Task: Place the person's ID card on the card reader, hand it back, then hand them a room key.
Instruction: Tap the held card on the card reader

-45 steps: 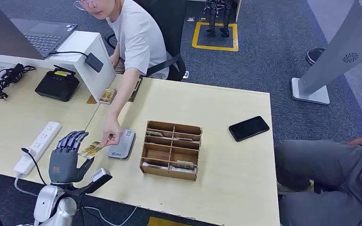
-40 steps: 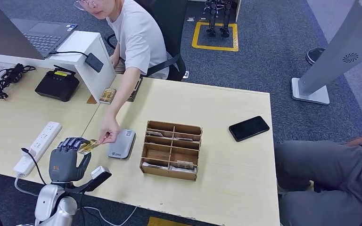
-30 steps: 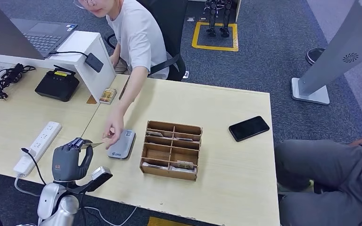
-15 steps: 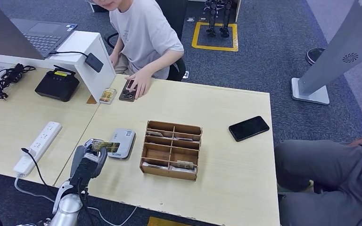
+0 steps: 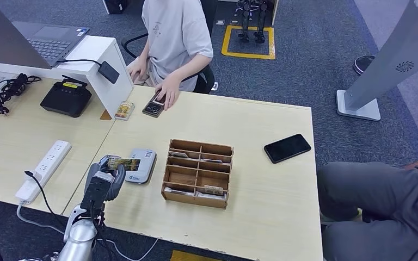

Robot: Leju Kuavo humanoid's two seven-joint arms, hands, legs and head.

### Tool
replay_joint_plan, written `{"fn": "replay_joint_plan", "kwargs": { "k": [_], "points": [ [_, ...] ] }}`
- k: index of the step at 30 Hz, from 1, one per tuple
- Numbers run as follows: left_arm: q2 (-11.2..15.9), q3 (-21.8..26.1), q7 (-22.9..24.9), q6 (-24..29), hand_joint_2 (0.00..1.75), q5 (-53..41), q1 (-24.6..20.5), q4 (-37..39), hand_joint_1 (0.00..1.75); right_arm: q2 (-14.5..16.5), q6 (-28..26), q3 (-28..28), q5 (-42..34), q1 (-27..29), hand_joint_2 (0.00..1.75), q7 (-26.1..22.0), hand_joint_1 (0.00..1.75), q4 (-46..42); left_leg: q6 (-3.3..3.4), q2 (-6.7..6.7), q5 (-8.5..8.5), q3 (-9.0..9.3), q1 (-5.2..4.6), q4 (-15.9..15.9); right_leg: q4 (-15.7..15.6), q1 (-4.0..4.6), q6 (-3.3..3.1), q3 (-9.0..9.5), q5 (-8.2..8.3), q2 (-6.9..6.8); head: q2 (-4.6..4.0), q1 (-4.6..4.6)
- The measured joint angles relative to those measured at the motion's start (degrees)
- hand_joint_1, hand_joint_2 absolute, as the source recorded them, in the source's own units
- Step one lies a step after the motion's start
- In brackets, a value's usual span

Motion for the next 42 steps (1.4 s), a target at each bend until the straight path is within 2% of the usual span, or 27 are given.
{"fn": "replay_joint_plan", "kwargs": {
  "k": [12,18,29,32,36,42],
  "points": [
    [-0.32,-0.02,0.95,1.09,1.75,1.53,-0.30,-0.19,1.75,0.00,-0.19,-0.02,0.22,0.00,0.00,-0.38,0.00,0.00,0.00,0.00,0.00,0.00,0.00,0.00,0.00,0.00,0.00,0.00,0.00,-0.01,0.00,-0.01],
    [-0.56,0.22,2.57,2.95,1.75,5.50,-3.61,1.22,1.75,0.02,-0.08,0.00,1.23,-0.04,0.00,-0.21,0.00,0.00,0.02,-0.02,0.03,-0.02,0.00,0.00,0.00,0.00,0.00,0.02,0.01,-0.05,0.00,0.00],
    [-0.34,1.92,2.12,6.65,1.75,3.96,-8.15,9.10,1.75,0.02,0.29,0.15,1.98,-0.06,0.00,0.07,0.00,0.02,0.00,-0.02,0.06,-0.02,0.00,0.00,0.01,0.00,0.00,0.01,0.01,-0.03,0.00,0.00],
    [-0.32,2.60,2.70,9.74,1.75,1.46,-9.17,11.53,1.75,0.02,0.51,0.32,2.62,-0.06,0.00,0.10,0.00,0.02,0.00,-0.02,0.05,-0.02,0.00,0.00,0.00,0.00,0.00,0.01,0.01,-0.04,0.00,-0.01],
    [0.14,4.33,-0.04,12.75,1.75,0.04,-11.70,17.36,1.75,0.02,0.52,0.58,3.22,-0.11,0.00,0.15,0.00,0.01,-0.02,-0.02,0.07,-0.02,0.00,0.00,0.01,0.00,0.00,0.02,0.03,-0.04,0.00,-0.01],
    [0.97,6.26,-0.94,13.31,1.75,-0.50,-13.90,22.65,1.75,0.10,0.15,0.71,3.42,-0.13,0.00,-0.20,0.00,0.02,-0.02,-0.01,0.09,-0.02,0.01,0.00,0.02,0.00,-0.02,0.01,0.06,-0.02,0.00,-0.01]
  ]
}}
